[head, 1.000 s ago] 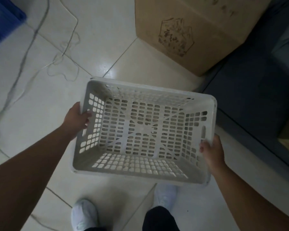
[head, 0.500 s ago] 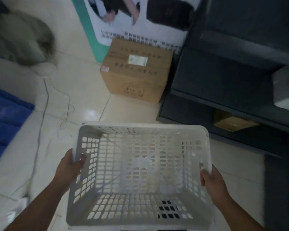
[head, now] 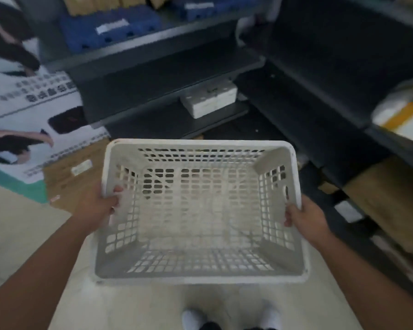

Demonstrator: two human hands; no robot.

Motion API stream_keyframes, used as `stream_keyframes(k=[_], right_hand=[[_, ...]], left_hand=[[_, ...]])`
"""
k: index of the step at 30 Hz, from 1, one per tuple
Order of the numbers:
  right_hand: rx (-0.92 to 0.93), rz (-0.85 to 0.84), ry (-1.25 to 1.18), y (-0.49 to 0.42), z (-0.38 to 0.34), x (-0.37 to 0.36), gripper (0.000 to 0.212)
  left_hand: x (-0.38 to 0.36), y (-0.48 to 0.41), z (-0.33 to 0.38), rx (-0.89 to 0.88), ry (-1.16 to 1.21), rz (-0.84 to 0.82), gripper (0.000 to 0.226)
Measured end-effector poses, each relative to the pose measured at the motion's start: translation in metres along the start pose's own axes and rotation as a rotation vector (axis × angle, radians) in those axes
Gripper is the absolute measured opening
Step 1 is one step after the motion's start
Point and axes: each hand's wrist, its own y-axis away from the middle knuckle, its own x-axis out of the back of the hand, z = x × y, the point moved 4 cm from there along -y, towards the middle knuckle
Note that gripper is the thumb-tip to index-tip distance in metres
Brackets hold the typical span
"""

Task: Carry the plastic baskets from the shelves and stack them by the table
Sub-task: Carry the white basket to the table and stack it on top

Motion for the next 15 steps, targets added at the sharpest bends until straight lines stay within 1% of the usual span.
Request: stream_keyframes(k=[3, 5, 9, 12, 15], right_hand=[[-0.11, 0.163, -0.039, 0.049, 0.055, 0.103, 0.016], [-0.203, 0.278, -0.105, 0.091, 0.104, 0.172, 0.015], [-0.296, 0.426, -0.206, 0.168, 0.177, 0.268, 0.012], [-0.413, 0.594, -0.26, 0.256, 0.257, 0.353, 0.013], [-0.532, 0.74, -0.295, 0.339, 0.329, 0.412, 0.013]], left_hand=[[-0.061, 0.051, 0.095, -0.145, -0.084, -0.092, 0.024], [-0.117, 0.09, 0.153, -0.219, -0.08, -0.151, 0.024], [-0.211, 0.157, 0.231, -0.335, -0.103, -0.241, 0.021], [-0.314, 0.244, 0.294, -0.45, -0.16, -0.373, 0.018], [-0.408, 0.331, 0.341, -0.548, -0.209, -0.529, 0.016]])
